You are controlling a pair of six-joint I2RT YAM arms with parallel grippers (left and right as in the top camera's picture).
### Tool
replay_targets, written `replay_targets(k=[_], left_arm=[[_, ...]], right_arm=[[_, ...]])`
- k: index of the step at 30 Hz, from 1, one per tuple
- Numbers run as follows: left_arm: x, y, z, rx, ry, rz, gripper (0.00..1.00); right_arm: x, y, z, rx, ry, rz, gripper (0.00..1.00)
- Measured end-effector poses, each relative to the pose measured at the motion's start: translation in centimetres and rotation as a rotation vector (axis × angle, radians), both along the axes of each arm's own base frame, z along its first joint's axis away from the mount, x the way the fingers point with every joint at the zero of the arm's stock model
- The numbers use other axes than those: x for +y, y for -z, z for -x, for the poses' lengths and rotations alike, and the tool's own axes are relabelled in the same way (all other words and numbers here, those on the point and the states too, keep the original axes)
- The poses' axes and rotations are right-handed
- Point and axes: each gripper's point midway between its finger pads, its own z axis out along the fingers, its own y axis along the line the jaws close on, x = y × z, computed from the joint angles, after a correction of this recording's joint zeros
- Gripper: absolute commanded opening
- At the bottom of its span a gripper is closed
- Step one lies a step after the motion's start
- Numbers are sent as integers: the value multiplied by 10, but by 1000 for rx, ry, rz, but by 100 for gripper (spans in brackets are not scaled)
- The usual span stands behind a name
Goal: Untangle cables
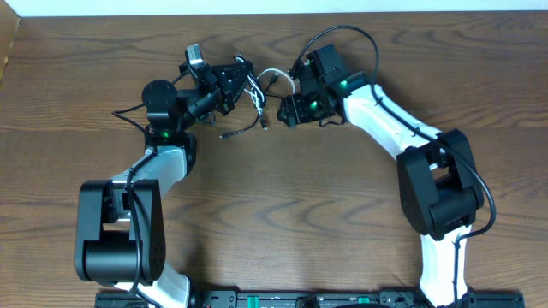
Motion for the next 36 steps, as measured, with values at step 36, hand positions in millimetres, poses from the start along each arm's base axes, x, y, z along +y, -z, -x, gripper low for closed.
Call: replay_targets(k=[36], left_arm=[[-20,38,35,35,232,-119,8]], right_arm=[[3,-80,30,-14,-401,-592,48]])
